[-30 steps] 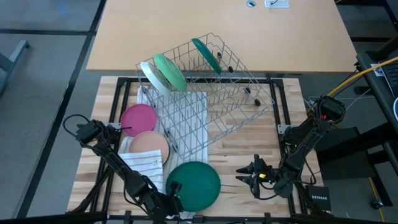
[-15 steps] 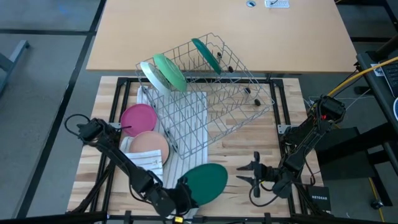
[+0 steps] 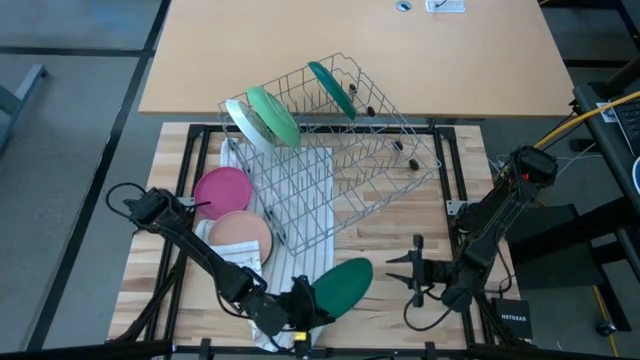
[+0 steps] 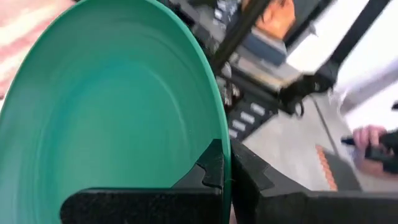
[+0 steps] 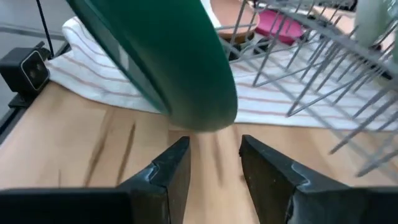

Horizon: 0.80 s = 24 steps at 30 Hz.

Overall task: Sort dishes
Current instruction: Put the dark green plate in the dish rack

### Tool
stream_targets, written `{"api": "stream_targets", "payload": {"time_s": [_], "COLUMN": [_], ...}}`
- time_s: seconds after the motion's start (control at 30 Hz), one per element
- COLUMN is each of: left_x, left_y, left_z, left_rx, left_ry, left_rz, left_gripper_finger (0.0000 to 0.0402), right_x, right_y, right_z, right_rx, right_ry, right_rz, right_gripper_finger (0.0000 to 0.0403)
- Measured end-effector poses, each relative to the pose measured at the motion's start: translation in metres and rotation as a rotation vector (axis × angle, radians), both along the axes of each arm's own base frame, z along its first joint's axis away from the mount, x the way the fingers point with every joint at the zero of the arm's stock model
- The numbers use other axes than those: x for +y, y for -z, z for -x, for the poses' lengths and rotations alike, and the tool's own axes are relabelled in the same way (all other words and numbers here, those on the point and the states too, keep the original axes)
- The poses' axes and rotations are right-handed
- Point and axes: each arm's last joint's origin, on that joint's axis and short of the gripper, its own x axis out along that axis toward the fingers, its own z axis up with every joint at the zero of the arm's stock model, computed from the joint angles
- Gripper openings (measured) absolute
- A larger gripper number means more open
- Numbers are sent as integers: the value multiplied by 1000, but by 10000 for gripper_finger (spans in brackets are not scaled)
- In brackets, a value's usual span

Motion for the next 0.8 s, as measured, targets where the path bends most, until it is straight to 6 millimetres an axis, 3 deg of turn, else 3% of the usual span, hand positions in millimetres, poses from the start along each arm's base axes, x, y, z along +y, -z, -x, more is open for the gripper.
{"api": "stream_targets", "payload": {"time_s": [0.47,0.63,0.8], "left_x": [38,62,94], "left_y": [-41,-55,-67], "left_z": [-31,-39,-48], "left_rx": [-384,-513,-585], "left_ry": [-151,-358,-504], "left_rz": [95,85,-68], "left_gripper_finger": [0,0,0], "right_x": [-62,-85,-104], "right_y": [-53,-66,-73], "right_z": [38,52,63], "right_rx": [-22,-73,-108], "right_ry": [-45,-42,-26], "right_rz": [82,128,165], "right_gripper_finger": [145,145,145]}}
